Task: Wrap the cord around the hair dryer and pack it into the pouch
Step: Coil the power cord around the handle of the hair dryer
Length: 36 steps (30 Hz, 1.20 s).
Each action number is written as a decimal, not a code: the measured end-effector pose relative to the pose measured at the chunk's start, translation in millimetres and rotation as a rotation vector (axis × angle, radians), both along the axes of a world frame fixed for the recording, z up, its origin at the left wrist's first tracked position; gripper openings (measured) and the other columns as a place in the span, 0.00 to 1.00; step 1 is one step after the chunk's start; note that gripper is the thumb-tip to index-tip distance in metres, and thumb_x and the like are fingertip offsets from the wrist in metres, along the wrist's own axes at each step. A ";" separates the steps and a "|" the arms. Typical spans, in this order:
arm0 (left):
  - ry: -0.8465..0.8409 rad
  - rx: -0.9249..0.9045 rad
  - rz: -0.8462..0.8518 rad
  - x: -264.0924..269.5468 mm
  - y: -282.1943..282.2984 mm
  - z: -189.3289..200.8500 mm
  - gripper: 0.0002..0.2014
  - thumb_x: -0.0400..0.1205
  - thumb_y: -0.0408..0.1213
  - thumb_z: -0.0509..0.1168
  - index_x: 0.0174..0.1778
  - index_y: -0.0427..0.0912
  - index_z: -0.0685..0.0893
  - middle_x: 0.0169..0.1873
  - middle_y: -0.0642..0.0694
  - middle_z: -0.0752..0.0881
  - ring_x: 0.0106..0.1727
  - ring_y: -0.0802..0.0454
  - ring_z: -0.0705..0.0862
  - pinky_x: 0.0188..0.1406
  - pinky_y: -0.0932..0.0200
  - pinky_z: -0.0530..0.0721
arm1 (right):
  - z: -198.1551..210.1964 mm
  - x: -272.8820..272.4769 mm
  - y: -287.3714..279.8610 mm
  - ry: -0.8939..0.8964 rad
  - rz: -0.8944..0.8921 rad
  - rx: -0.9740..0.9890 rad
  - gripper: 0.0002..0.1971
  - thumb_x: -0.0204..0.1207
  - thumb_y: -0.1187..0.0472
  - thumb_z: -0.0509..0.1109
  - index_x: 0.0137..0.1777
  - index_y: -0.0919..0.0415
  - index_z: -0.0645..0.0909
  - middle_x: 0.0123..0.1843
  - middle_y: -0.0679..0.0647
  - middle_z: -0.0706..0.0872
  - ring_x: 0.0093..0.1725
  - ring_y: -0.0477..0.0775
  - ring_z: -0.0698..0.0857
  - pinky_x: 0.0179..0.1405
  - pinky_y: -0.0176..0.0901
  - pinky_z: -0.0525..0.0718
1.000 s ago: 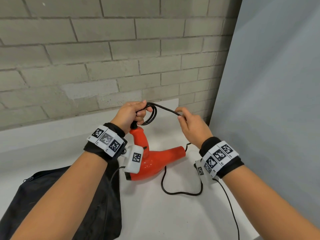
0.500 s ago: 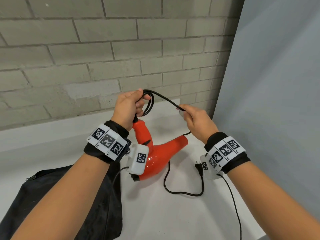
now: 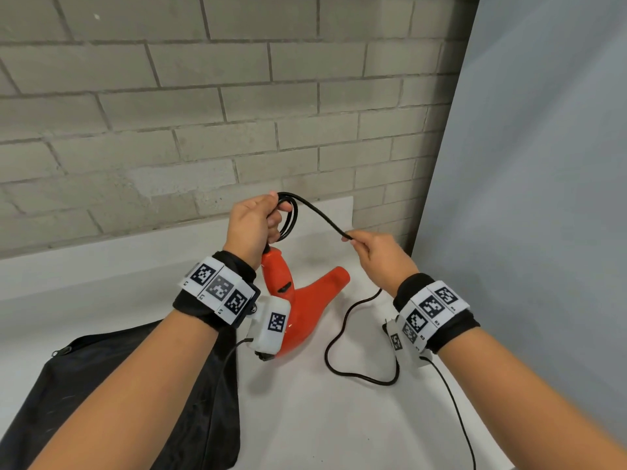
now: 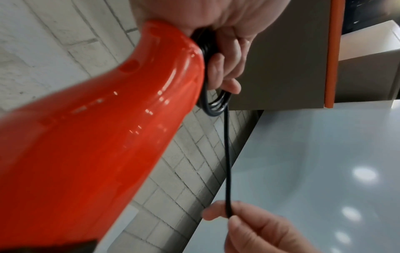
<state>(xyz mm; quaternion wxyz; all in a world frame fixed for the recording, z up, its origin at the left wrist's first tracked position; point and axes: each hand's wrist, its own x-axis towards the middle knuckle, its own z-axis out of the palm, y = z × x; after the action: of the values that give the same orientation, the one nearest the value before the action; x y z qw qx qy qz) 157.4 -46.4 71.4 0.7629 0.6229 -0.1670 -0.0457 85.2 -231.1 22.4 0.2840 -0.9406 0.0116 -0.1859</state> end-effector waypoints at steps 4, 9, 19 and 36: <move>0.073 -0.039 -0.064 3.2 2.3 -5.0 0.18 0.85 0.37 0.51 0.33 0.37 0.79 0.09 0.55 0.67 0.12 0.63 0.60 0.13 0.68 0.60 | -15.0 11.2 17.8 0.120 -0.060 -0.037 0.17 0.83 0.63 0.54 0.68 0.58 0.77 0.59 0.62 0.86 0.49 0.59 0.83 0.50 0.45 0.80; 0.142 -0.097 -0.098 9.1 5.1 -8.7 0.18 0.86 0.39 0.49 0.36 0.37 0.79 0.11 0.56 0.68 0.12 0.62 0.60 0.14 0.69 0.62 | -22.1 13.4 53.4 0.257 0.033 -0.203 0.18 0.82 0.63 0.54 0.71 0.57 0.73 0.58 0.65 0.85 0.55 0.66 0.84 0.55 0.55 0.84; 0.088 -0.101 -0.029 11.4 3.2 -12.0 0.18 0.86 0.37 0.49 0.38 0.37 0.81 0.13 0.55 0.74 0.12 0.61 0.61 0.14 0.70 0.63 | -8.7 -32.0 90.6 0.249 0.156 -0.359 0.27 0.79 0.70 0.52 0.78 0.62 0.57 0.64 0.62 0.78 0.53 0.67 0.83 0.37 0.46 0.71; -0.043 -0.121 -0.171 5.8 5.1 -16.6 0.14 0.87 0.37 0.47 0.51 0.41 0.79 0.38 0.57 0.92 0.29 0.62 0.85 0.30 0.71 0.80 | 21.2 -18.4 75.4 0.196 0.200 -0.649 0.24 0.77 0.74 0.53 0.71 0.60 0.71 0.56 0.60 0.77 0.54 0.63 0.79 0.39 0.46 0.71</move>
<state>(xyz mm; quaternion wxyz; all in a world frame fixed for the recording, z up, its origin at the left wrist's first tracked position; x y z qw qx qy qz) 163.1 -41.2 54.9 0.7886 0.5602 -0.2382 -0.0869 66.8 -155.8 43.6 -0.0155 -0.9916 -0.1132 -0.0600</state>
